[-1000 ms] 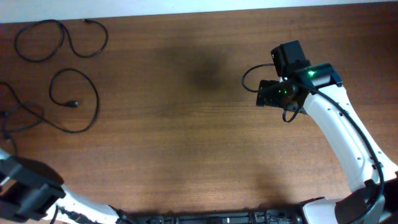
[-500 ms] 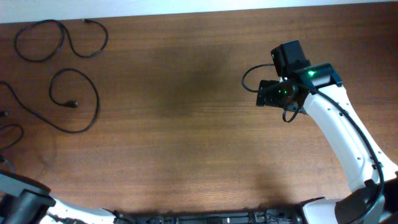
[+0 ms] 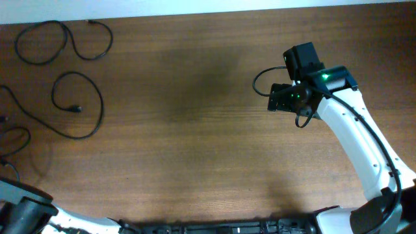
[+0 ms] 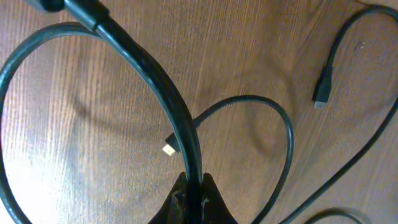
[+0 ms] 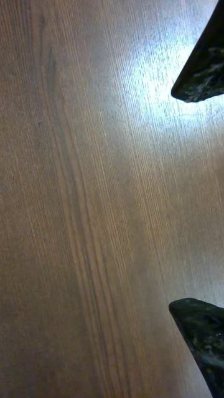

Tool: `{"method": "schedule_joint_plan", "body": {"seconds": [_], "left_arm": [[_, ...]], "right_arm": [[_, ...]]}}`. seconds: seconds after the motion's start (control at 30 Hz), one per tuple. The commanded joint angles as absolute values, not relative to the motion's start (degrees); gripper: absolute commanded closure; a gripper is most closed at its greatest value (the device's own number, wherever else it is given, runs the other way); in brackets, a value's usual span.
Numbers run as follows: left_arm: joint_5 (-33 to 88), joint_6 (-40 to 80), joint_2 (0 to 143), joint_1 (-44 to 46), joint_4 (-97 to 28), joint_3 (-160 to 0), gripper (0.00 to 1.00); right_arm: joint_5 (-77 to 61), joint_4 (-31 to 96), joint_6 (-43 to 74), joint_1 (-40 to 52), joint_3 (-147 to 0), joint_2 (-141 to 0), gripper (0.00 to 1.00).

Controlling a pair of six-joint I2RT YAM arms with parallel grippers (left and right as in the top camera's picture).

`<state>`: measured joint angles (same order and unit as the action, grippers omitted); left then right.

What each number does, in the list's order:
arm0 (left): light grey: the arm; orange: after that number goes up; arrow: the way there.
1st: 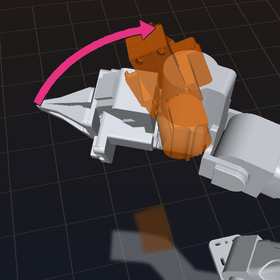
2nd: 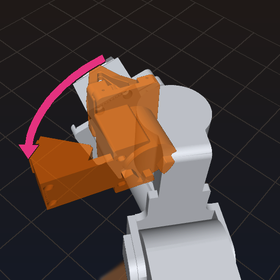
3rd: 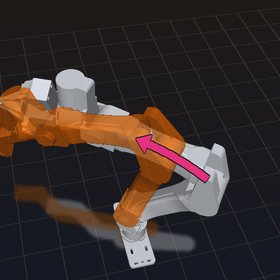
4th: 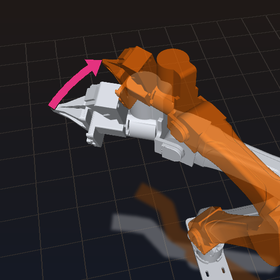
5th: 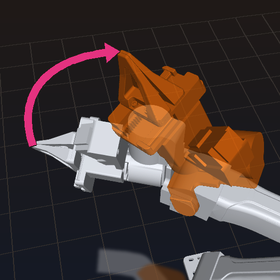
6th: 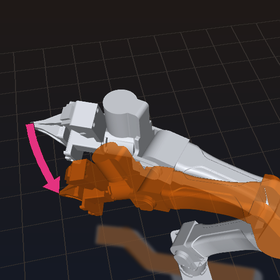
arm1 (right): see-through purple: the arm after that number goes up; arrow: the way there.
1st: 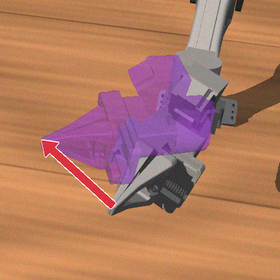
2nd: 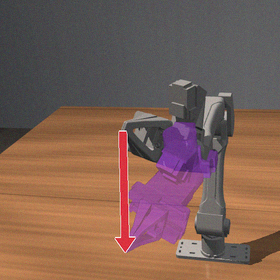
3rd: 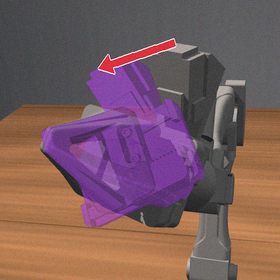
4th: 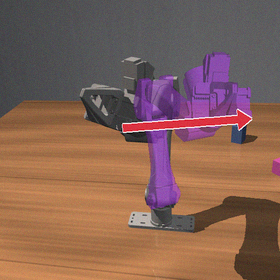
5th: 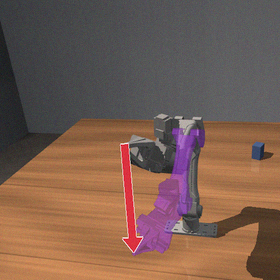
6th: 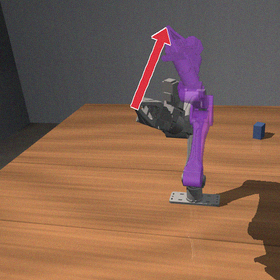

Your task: Untangle cables

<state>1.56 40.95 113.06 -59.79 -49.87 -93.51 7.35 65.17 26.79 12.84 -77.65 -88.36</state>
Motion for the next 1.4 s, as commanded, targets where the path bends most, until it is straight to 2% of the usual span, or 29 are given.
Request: {"method": "schedule_joint_plan", "body": {"seconds": [0.0,0.2,0.3,0.37,0.4,0.43,0.47,0.53,0.6,0.73,0.83,0.87,0.9,0.93,1.03,1.3,1.37], "left_arm": [[0.49,39.33,114.41,-59.75,-49.65,-92.82,0.95],[4.6,37.41,118.24,-59.64,-47.97,-92.82,0.93],[5.19,37.43,119.55,-59.64,-46.83,-92.82,0.79],[5.19,37.43,119.96,-59.64,-45.91,-92.82,0.76],[5.19,37.43,120.07,-59.64,-45.84,-92.82,0.7],[5.19,37.43,120.07,-59.64,-45.87,-92.82,0.5],[5.21,37.43,120.07,-59.64,-45.87,-92.82,0.42],[7.09,36.01,120.07,-59.64,-45.74,-92.84,0.31],[11.09,32.8,120.03,-59.7,-44.97,-92.9,0.25],[18.79,28.58,119.98,-59.7,-45.36,-95.04,0.2],[25.47,28.58,119.87,-59.7,-47.24,-97.3,0.2],[28.32,28.53,119.7,-59.7,-47.83,-97.91,0.18],[31.53,28.47,119.52,-59.68,-48.49,-98.37,0.11],[35.22,28.08,119.22,-59.61,-48.8,-98.61,0.09],[45.36,27.53,117.67,-58.06,-49.28,-98.63,0.09],[42.19,22.68,109.47,-49.25,-56.73,-98.63,0.07],[42.17,17.63,105.41,-44.84,-59.13,-98.63,0.07]], "right_arm": [[8.21,65.17,26.85,12.73,-77.67,-88.53,0.02],[8.21,65.17,26.85,12.73,-77.67,-88.53,0.02],[8.21,65.17,26.85,12.73,-77.67,-88.53,0.02],[8.21,65.17,26.85,12.73,-77.67,-88.53,0.02],[8.21,65.17,26.85,12.73,-77.67,-88.53,0.02],[8.21,65.17,26.85,12.73,-77.67,-88.53,0.02],[8.21,65.17,26.85,12.73,-77.67,-88.53,0.02],[8.21,65.17,26.85,12.73,-77.67,-88.53,0.02],[8.21,65.17,26.85,12.73,-77.67,-88.53,0.02],[8.21,65.17,26.85,12.73,-77.67,-88.53,0.02],[8.21,65.17,26.85,12.73,-77.67,-88.53,0.02],[8.21,65.17,26.85,12.73,-77.67,-88.53,0.02],[8.21,65.14,26.85,12.73,-77.67,-88.53,0.02],[8.21,65.17,26.85,12.73,-77.67,-88.53,0.01],[8.21,65.17,26.85,12.73,-77.67,-88.53,0.02],[8.21,65.17,26.85,12.73,-77.67,-88.53,0.02],[8.21,65.17,26.85,12.73,-77.67,-88.53,0.02]]}}
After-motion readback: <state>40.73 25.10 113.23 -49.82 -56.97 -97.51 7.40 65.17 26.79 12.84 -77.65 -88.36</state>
